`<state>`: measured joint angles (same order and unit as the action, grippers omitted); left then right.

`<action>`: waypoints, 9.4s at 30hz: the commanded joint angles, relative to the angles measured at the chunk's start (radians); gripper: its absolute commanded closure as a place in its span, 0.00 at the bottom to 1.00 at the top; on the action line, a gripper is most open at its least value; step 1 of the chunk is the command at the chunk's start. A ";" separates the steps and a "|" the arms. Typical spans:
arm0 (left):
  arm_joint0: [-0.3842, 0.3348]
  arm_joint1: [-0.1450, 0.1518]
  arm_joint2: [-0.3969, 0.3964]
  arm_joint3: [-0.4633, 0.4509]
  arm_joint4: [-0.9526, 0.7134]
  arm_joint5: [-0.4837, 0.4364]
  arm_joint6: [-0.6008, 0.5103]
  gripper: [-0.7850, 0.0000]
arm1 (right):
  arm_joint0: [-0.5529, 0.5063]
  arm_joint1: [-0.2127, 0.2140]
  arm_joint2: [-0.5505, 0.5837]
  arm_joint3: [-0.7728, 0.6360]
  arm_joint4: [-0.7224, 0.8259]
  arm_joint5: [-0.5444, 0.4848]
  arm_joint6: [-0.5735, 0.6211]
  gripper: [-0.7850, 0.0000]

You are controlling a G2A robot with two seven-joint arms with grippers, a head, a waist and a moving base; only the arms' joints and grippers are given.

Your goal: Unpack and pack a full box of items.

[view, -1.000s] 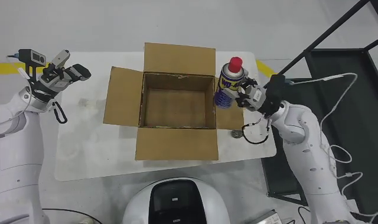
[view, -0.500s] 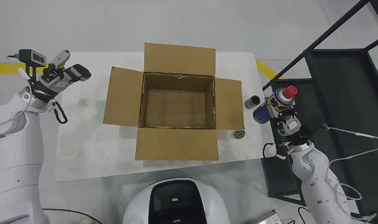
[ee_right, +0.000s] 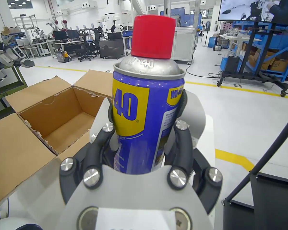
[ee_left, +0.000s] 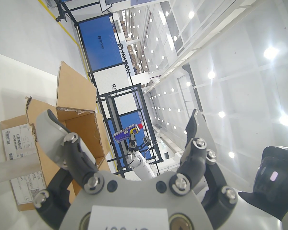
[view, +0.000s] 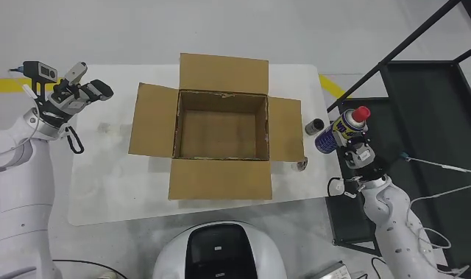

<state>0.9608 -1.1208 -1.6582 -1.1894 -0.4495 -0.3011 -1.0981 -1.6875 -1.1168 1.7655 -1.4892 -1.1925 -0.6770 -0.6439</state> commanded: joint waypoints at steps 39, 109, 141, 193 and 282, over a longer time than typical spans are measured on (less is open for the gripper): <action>0.000 0.000 0.000 0.000 0.000 0.000 0.000 0.00 | 0.473 -0.086 -0.328 1.157 -0.229 0.168 -0.644 1.00; 0.000 0.000 0.000 0.000 0.000 0.000 0.000 0.00 | -0.017 0.049 -0.187 0.063 -0.198 0.241 -0.329 1.00; 0.000 0.000 0.000 0.000 0.000 0.000 0.000 0.00 | -0.097 0.045 -0.180 -0.188 -0.087 0.229 -0.009 1.00; 0.000 0.000 0.000 0.000 0.000 0.000 0.000 0.00 | 0.413 0.020 -0.552 -0.295 -0.081 0.066 0.789 0.00; 0.000 0.000 0.000 0.000 0.000 0.000 0.000 0.00 | 0.132 0.076 -0.177 0.151 -0.082 0.178 0.543 1.00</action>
<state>0.9608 -1.1209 -1.6582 -1.1894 -0.4495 -0.3011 -1.0981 -1.5399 -1.0437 1.5629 -1.3041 -1.2831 -0.5042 -0.1001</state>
